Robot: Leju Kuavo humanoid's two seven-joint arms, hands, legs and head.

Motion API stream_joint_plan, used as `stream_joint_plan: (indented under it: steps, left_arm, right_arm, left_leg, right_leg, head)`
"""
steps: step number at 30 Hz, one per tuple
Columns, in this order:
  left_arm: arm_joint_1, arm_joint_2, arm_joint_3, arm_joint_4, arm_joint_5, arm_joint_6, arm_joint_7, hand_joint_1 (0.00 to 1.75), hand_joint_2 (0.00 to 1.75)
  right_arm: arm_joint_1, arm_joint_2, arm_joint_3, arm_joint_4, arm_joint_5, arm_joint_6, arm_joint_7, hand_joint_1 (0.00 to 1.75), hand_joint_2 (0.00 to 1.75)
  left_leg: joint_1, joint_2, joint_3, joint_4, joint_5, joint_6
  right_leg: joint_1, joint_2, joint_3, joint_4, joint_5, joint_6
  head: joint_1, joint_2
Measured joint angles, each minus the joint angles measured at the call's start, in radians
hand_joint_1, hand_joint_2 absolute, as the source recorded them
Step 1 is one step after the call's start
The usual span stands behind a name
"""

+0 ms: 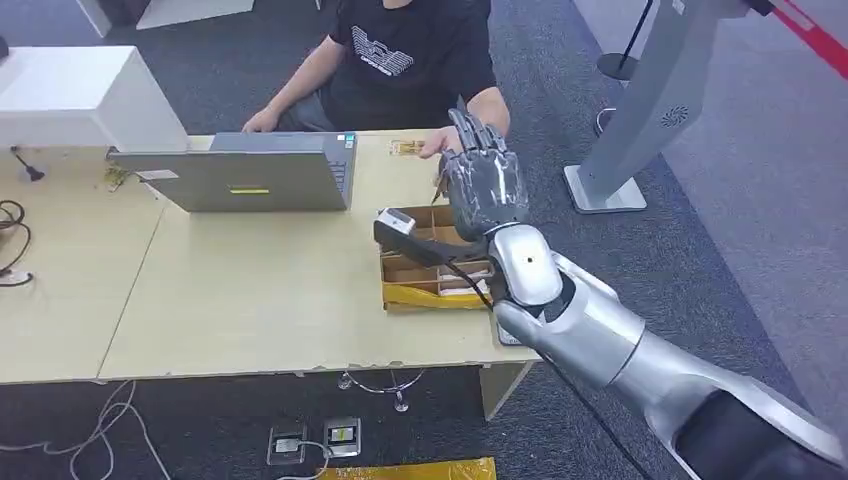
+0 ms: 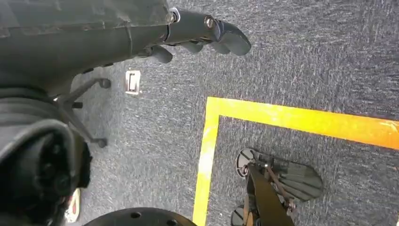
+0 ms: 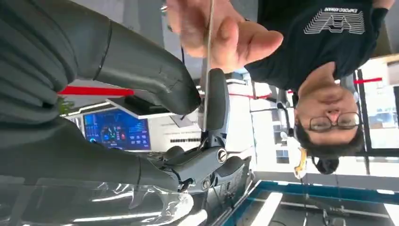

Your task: Pass the card to the sensor for recognition and then transmit it.

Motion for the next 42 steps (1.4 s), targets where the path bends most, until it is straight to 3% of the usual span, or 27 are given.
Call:
stream_joint_plan:
  steps: [7, 8, 9, 10, 19, 29, 42]
  left_arm:
    - [0.003, 0.000, 0.000, 0.000, 0.000, 0.001, 0.000, 0.00, 0.00]
    - [0.004, 0.000, 0.000, 0.000, 0.000, 0.001, -0.001, 0.00, 0.00]
    - [0.004, 0.000, 0.000, 0.000, 0.000, 0.001, -0.002, 0.00, 0.00]
    - [0.005, -0.001, 0.000, 0.000, 0.000, 0.001, -0.004, 0.00, 0.00]
    - [0.008, -0.002, 0.000, 0.000, 0.000, 0.007, -0.018, 0.00, 0.00]
    - [0.014, -0.003, 0.000, 0.000, 0.000, -0.001, -0.018, 0.00, 0.00]
    - [0.033, -0.003, 0.001, 0.000, 0.003, 0.005, -0.010, 0.00, 0.00]
  right_arm:
    - [0.000, -0.001, 0.000, 0.009, -0.007, 0.002, 0.008, 1.75, 1.75]
    - [0.000, -0.001, 0.000, 0.010, -0.011, 0.002, 0.008, 1.66, 1.75]
    - [0.000, -0.002, 0.000, 0.011, -0.016, 0.002, 0.009, 0.24, 1.75]
    - [0.001, -0.002, 0.000, 0.011, -0.016, 0.002, 0.009, 0.00, 1.75]
    - [0.015, -0.008, 0.012, 0.017, 0.020, -0.021, 0.026, 0.00, 1.75]
    - [0.046, -0.045, -0.006, -0.019, 0.048, 0.051, 0.079, 0.00, 1.75]
    - [0.212, -0.203, -0.325, -0.162, 0.128, 0.196, 0.081, 0.00, 1.75]
  left_leg:
    - [0.000, 0.000, 0.000, 0.000, 0.000, 0.000]
    - [0.000, 0.000, 0.000, 0.000, 0.000, 0.000]
    - [0.000, 0.000, 0.000, 0.000, 0.000, 0.000]
    - [0.000, 0.000, 0.000, 0.000, 0.000, 0.000]
    - [0.000, 0.000, 0.000, 0.000, 0.000, 0.000]
    - [0.000, 0.000, 0.000, 0.000, 0.000, 0.000]
    - [-0.001, 0.000, 0.001, 0.000, 0.000, 0.000]
  right_leg:
    - [0.000, 0.000, 0.000, 0.000, 0.000, 0.000]
    - [0.000, 0.000, 0.000, 0.000, 0.000, 0.000]
    - [0.000, 0.000, 0.000, 0.000, 0.000, 0.000]
    - [0.000, 0.000, 0.000, 0.000, 0.000, 0.000]
    - [0.000, 0.000, 0.000, 0.000, 0.000, 0.000]
    - [0.000, 0.000, 0.000, 0.000, 0.000, 0.000]
    - [-0.001, 0.000, 0.000, -0.001, 0.000, 0.000]
  head:
    - [0.000, 0.000]
    - [0.000, 0.000]
    - [0.000, 0.000]
    - [0.000, 0.000]
    - [0.000, 0.000]
    - [0.000, 0.000]
    - [0.000, 0.000]
